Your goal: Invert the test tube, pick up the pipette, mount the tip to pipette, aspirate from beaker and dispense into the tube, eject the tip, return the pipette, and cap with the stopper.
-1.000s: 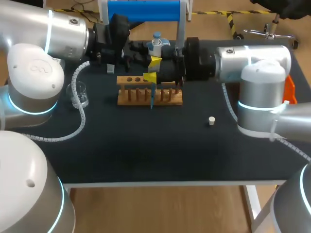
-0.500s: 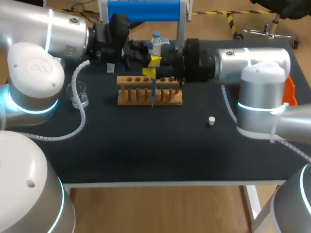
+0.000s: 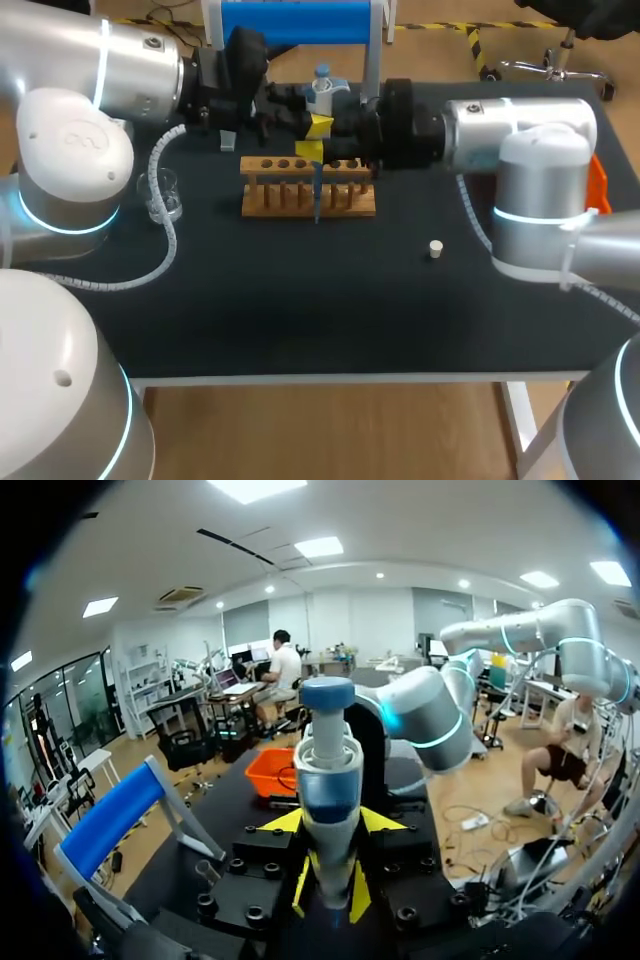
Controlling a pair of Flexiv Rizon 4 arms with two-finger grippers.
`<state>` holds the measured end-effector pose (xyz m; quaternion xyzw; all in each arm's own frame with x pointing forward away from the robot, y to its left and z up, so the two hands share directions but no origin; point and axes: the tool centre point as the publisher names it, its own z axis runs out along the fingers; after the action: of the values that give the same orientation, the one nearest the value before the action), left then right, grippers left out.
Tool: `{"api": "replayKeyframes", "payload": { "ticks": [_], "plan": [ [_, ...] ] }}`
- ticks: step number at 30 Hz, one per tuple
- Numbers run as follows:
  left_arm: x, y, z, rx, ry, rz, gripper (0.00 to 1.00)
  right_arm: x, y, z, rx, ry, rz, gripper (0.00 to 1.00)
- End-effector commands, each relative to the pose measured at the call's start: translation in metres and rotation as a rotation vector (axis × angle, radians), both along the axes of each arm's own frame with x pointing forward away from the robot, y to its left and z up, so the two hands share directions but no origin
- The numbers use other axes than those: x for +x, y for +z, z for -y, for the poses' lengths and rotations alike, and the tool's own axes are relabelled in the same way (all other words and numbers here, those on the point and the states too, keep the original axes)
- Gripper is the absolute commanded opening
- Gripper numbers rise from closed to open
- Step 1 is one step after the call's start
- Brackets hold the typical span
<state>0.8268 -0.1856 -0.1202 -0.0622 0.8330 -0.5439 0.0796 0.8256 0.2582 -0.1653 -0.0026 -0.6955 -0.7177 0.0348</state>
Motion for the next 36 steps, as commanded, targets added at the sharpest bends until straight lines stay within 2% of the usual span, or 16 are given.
{"api": "replayKeyframes", "payload": {
  "ticks": [1,13,21,29,36],
  "plan": [
    [-0.002,0.000,-0.001,-0.002,0.000,0.001,1.00,0.004,-0.001,0.008,-0.002,0.019,-0.008,0.00],
    [-0.002,0.000,-0.001,-0.002,0.000,0.001,1.00,0.018,0.001,0.054,-0.013,0.063,-0.024,0.00],
    [-0.002,0.000,-0.001,-0.002,0.000,0.001,1.00,0.030,0.009,0.101,-0.030,0.125,0.014,0.00],
    [-0.002,0.000,-0.001,-0.002,0.000,0.001,1.00,0.048,0.015,0.152,-0.028,0.159,0.005,0.00],
    [-0.002,0.000,-0.001,-0.002,0.000,0.001,1.00,0.059,0.018,0.190,-0.062,0.214,0.034,0.00]
  ]
}}
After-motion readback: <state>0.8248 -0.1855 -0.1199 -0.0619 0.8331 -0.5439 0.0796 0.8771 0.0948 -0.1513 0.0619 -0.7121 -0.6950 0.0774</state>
